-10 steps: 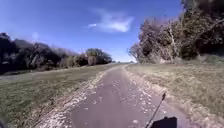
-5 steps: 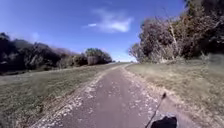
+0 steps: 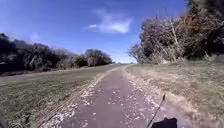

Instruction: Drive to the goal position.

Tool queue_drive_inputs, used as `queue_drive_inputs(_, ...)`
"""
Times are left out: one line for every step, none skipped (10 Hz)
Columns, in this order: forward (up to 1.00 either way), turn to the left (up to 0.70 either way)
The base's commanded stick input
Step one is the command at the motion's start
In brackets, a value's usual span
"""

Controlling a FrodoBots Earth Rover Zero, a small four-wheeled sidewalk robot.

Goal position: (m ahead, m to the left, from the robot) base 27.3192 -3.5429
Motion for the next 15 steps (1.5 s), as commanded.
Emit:
queue_drive_inputs(0.5, 0.0)
queue_drive_inputs(0.5, 0.0)
queue_drive_inputs(0.5, 0.0)
queue_drive_inputs(0.5, 0.0)
queue_drive_inputs(0.5, 0.0)
queue_drive_inputs(0.5, 0.0)
queue_drive_inputs(0.5, 0.0)
queue_drive_inputs(0.5, 0.0)
queue_drive_inputs(0.5, 0.0)
queue_drive_inputs(0.5, 0.0)
queue_drive_inputs(0.5, 0.0)
queue_drive_inputs(0.5, 0.0)
queue_drive_inputs(0.5, 0.0)
queue_drive_inputs(0.5, 0.0)
queue_drive_inputs(0.5, 0.0)
